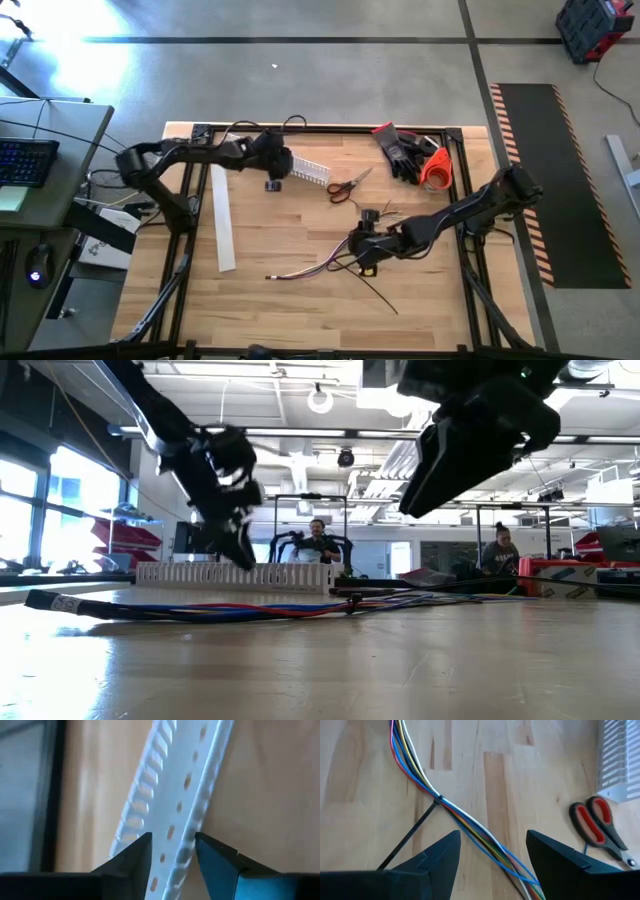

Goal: Ziptie cables
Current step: Put the zip tied cables into the white cable duct

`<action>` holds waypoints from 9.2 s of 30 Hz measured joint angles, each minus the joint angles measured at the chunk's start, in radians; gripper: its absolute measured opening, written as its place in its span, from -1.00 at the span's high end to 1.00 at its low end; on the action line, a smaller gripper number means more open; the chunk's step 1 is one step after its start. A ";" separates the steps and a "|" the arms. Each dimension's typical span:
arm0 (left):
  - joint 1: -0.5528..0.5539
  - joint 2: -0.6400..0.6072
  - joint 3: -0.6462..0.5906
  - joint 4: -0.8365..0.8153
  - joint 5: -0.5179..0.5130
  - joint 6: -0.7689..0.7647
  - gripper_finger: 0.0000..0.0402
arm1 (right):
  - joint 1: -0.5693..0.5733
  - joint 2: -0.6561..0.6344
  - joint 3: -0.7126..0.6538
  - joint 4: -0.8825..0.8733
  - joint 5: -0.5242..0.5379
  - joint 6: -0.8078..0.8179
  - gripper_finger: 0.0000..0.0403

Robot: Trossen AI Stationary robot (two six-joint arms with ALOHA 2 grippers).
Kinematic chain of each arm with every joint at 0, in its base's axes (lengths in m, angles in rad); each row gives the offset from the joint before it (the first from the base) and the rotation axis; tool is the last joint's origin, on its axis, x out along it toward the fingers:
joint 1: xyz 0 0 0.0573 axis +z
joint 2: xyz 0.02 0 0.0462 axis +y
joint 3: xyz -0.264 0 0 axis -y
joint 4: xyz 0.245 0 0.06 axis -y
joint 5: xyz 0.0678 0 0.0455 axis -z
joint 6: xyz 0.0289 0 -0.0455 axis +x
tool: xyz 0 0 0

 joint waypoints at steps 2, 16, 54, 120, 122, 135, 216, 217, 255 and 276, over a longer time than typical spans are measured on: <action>0.021 0.052 0.016 -0.004 0.009 0.019 0.27 | 0.000 -0.005 0.000 -0.003 0.001 0.000 -0.07; -0.090 0.148 0.158 -0.283 0.009 -0.061 0.97 | -0.185 0.011 -0.156 0.203 -0.317 -0.392 -0.07; -0.571 0.153 0.344 -0.381 0.007 -0.534 1.00 | -0.045 0.038 -0.160 -0.104 -0.542 0.277 0.98; -0.750 0.179 0.127 -0.224 0.057 -0.446 0.37 | 0.196 0.036 -0.220 0.215 -0.284 0.500 0.99; -0.750 0.180 0.128 -0.231 0.071 -0.476 0.41 | 0.210 0.036 -0.220 0.216 -0.274 0.508 0.99; -0.835 0.088 0.118 -0.311 0.013 -0.581 0.97 | 0.239 0.036 -0.219 0.269 -0.159 0.479 0.99; -0.999 -0.356 0.106 -0.385 -0.144 -0.724 0.99 | 0.206 0.195 -0.220 0.428 -0.024 0.258 0.09; -0.999 -0.377 0.104 -0.391 -0.153 -0.724 0.99 | 0.206 0.195 -0.220 0.427 -0.024 0.257 0.10; -0.618 -0.464 -0.210 -0.378 -0.245 -0.504 1.00 | 0.055 0.184 0.174 -0.579 0.236 0.309 1.00; -0.594 -0.457 -0.255 -0.353 -0.246 -0.656 0.38 | -0.003 0.182 0.174 -0.549 0.021 0.220 1.00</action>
